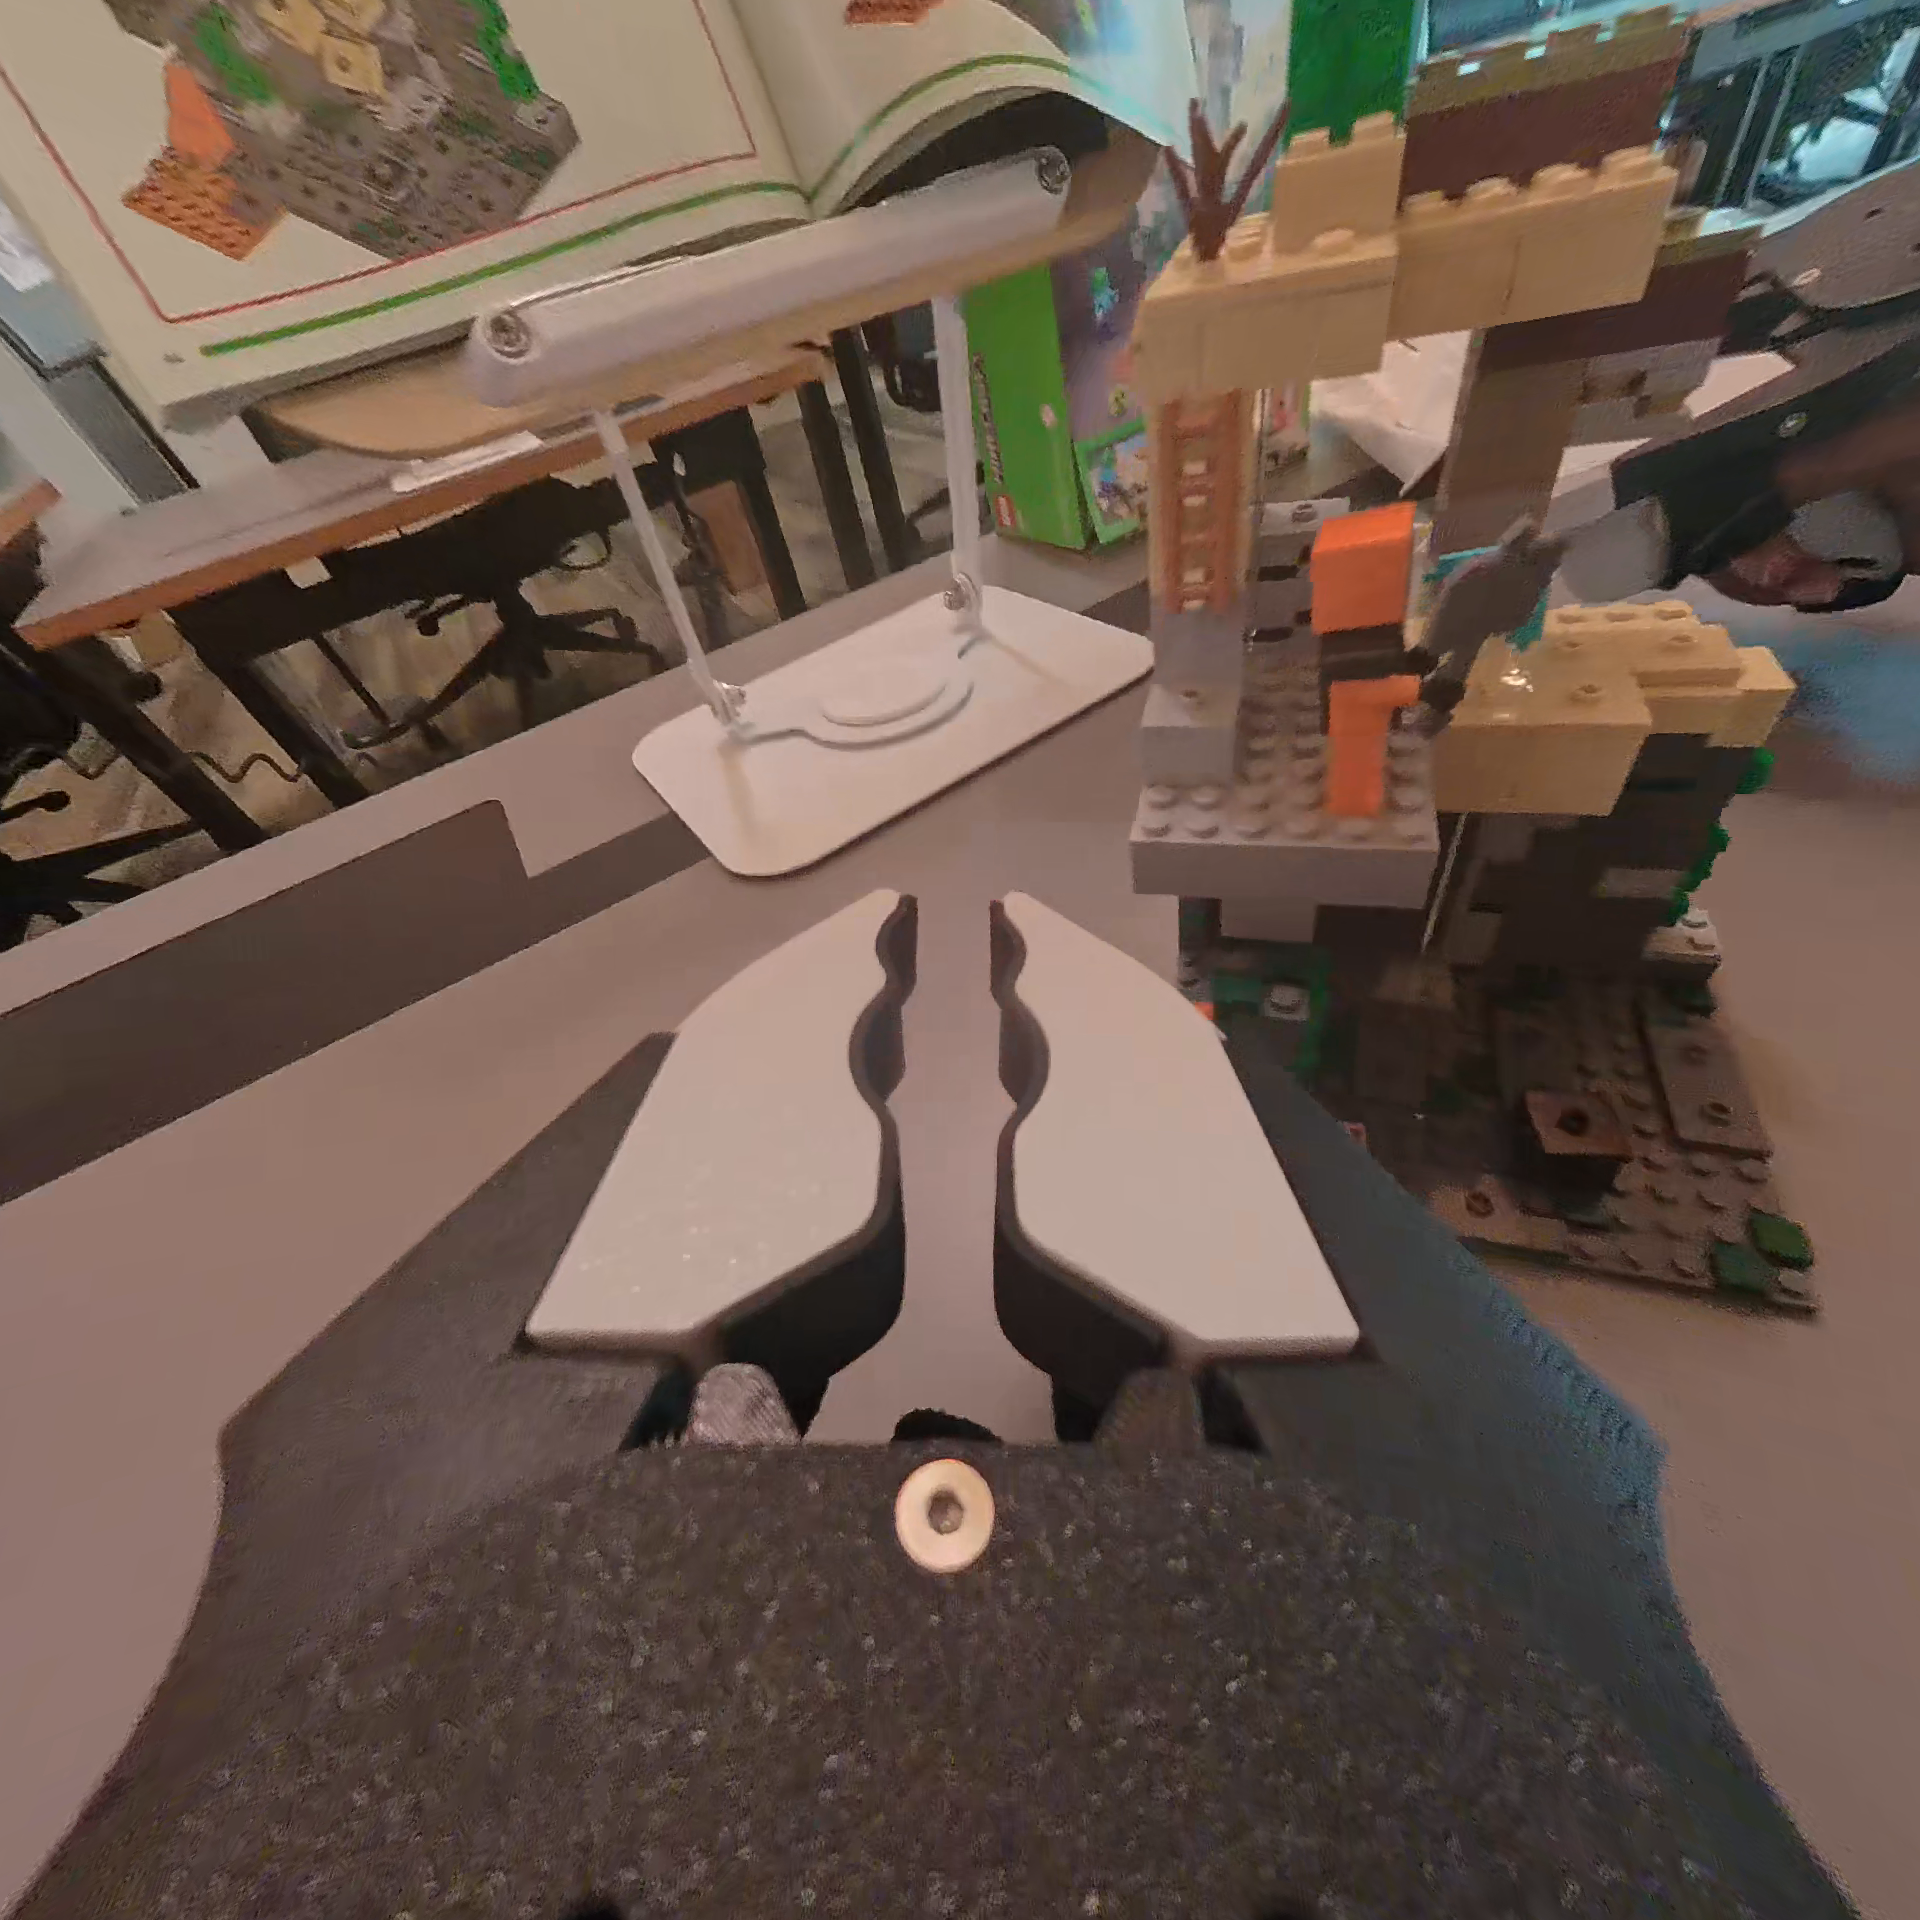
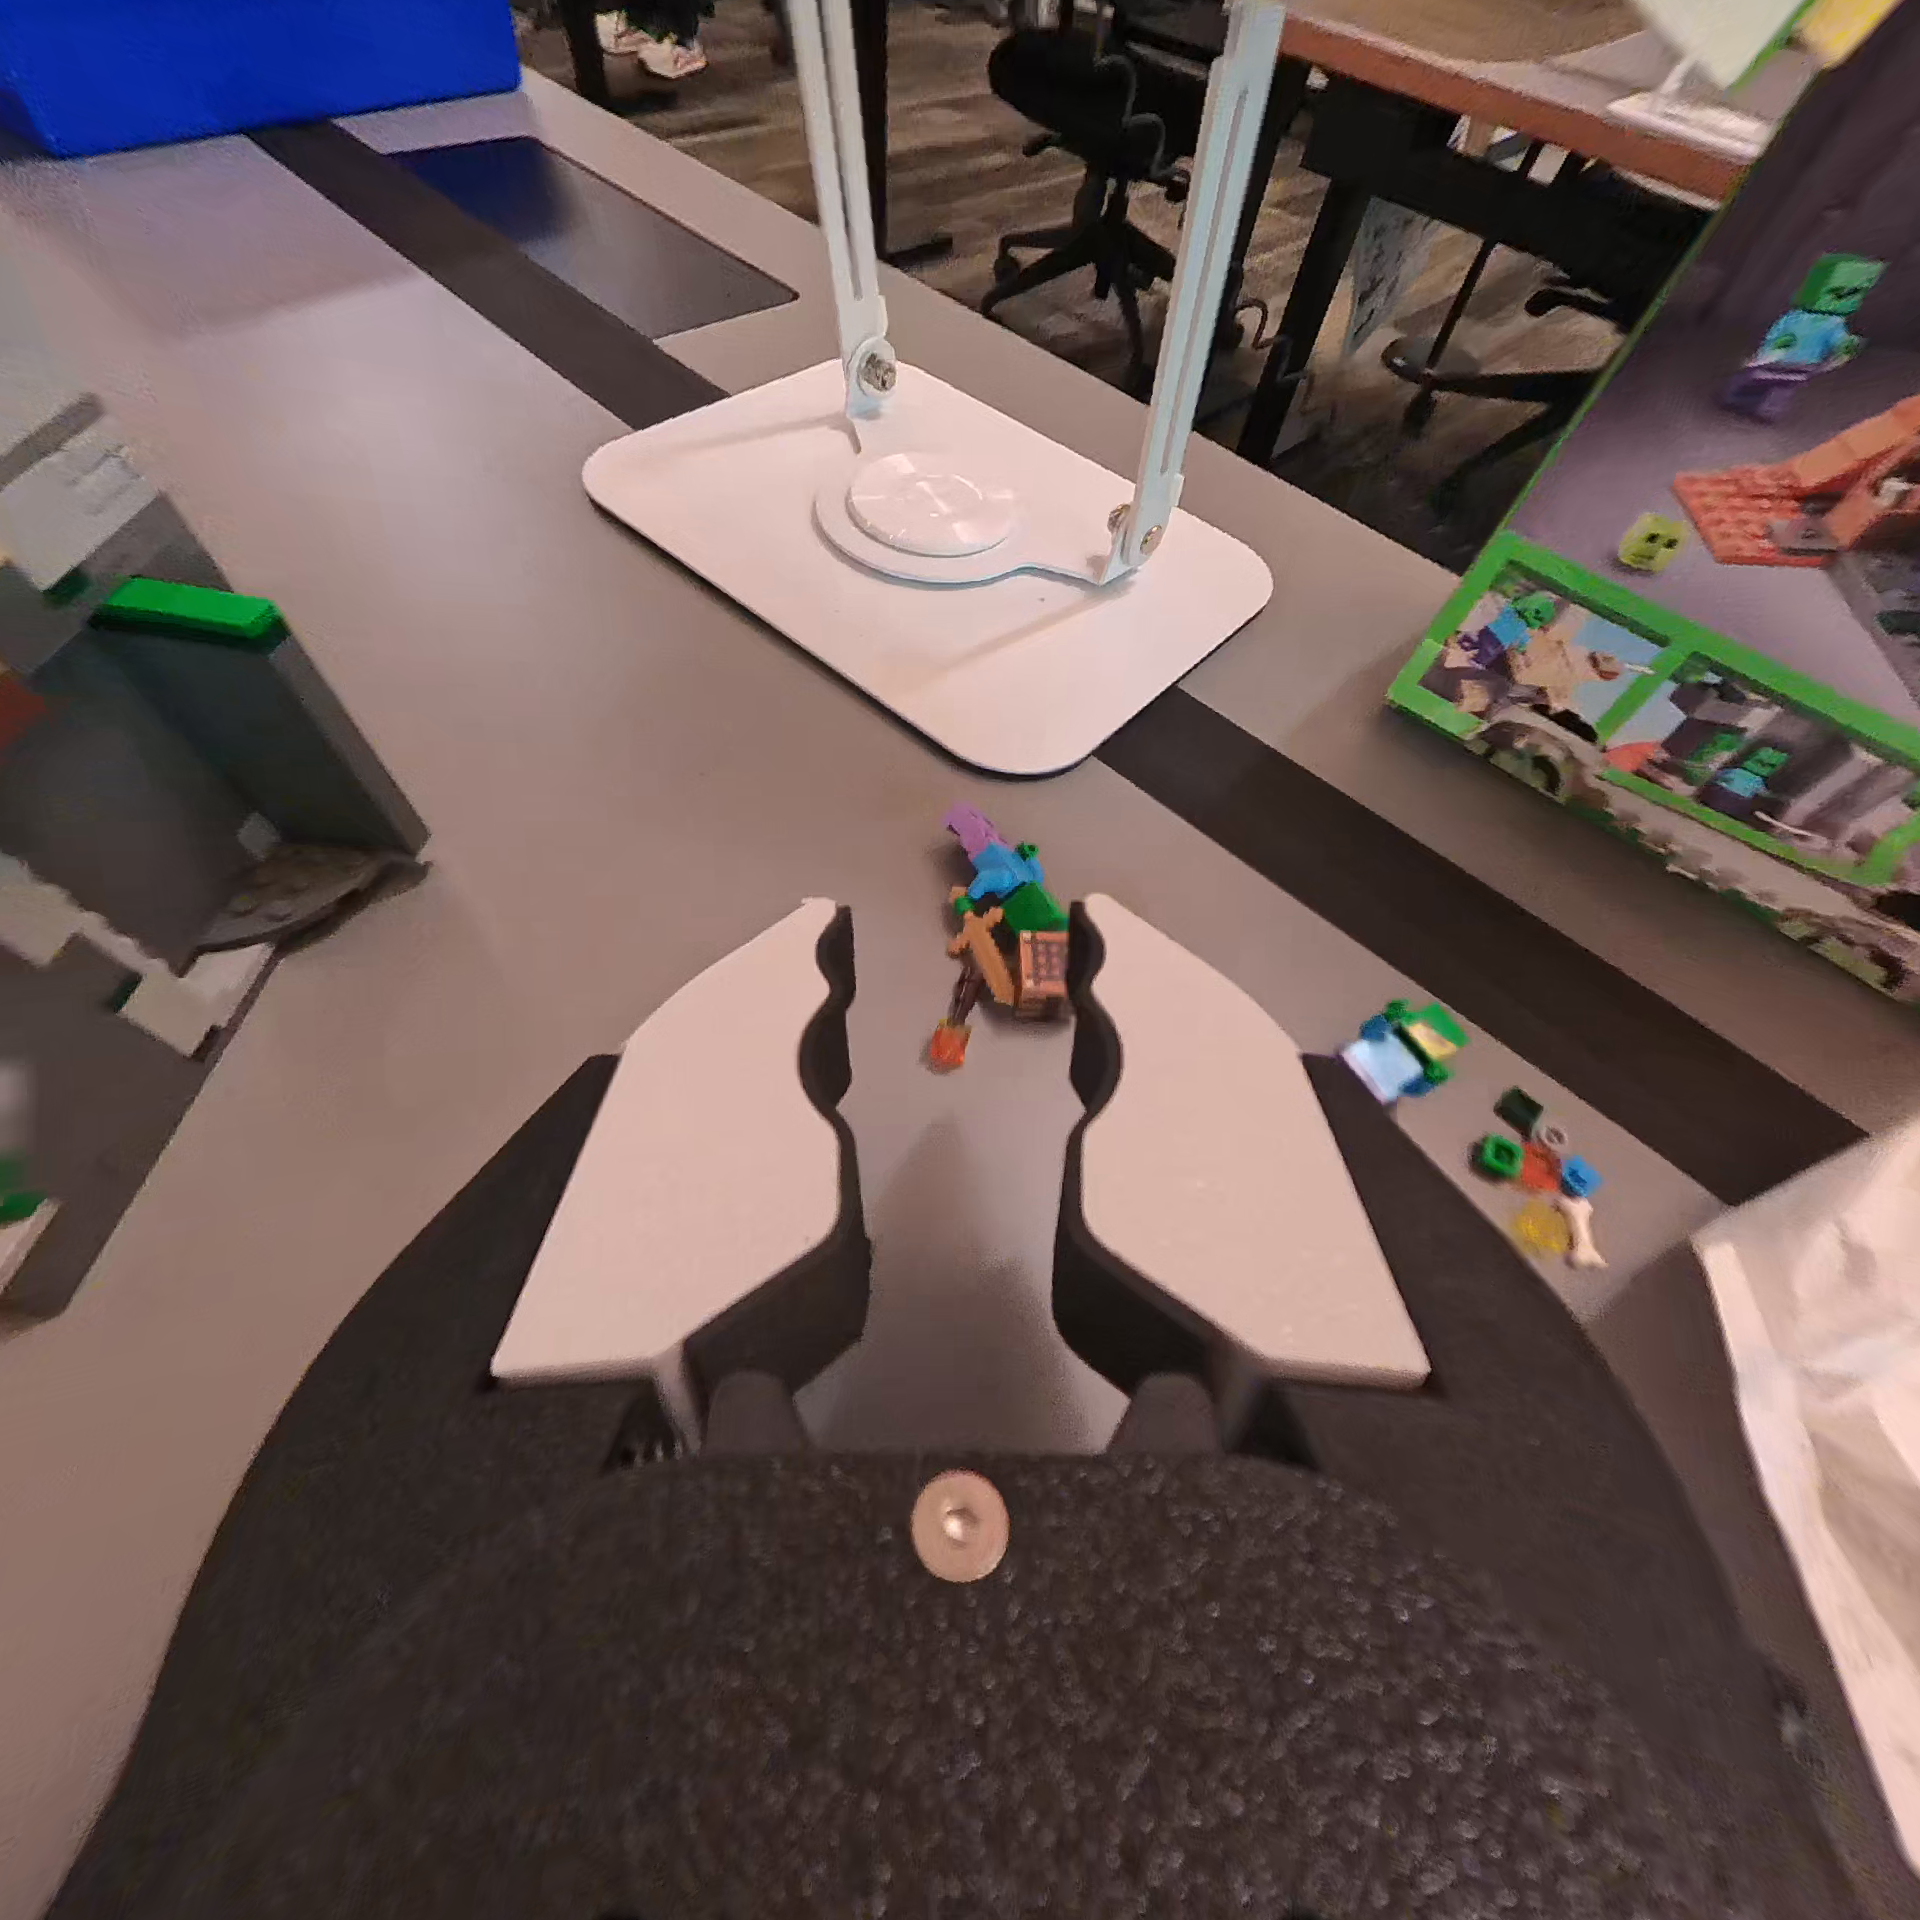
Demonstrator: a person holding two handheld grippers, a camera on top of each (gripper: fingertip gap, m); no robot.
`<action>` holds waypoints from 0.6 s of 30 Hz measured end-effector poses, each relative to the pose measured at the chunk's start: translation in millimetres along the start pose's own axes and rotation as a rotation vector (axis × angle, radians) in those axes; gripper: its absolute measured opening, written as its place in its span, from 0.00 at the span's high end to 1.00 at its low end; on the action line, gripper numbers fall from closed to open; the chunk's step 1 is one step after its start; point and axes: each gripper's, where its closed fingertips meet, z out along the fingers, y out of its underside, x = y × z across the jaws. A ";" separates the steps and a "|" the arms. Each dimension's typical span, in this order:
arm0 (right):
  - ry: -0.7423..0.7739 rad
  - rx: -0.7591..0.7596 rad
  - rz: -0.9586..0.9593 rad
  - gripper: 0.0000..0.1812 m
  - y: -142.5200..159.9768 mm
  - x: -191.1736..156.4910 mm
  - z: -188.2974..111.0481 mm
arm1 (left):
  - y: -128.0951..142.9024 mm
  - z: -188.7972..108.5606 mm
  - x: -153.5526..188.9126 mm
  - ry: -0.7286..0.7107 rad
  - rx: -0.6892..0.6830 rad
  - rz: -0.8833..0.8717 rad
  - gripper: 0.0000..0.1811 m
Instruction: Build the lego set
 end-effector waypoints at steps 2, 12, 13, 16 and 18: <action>-0.032 -0.039 -0.020 0.76 1.7 -0.1 14.4 | 5.3 -2.8 -2.7 -0.026 0.015 0.013 0.93; -0.154 -0.227 -0.108 0.70 14.3 2.5 57.2 | 13.4 -6.5 0.4 -0.059 0.023 0.086 0.95; -0.157 -0.246 -0.117 0.70 16.9 2.8 59.4 | 14.6 -5.8 0.9 -0.058 0.020 0.088 0.95; -0.143 -0.301 -0.170 0.74 25.1 4.2 64.9 | 16.9 -4.1 1.4 -0.056 0.012 0.093 0.96; -0.132 -0.305 -0.192 0.83 25.9 3.0 67.8 | 17.8 -3.9 1.4 -0.057 0.009 0.096 0.96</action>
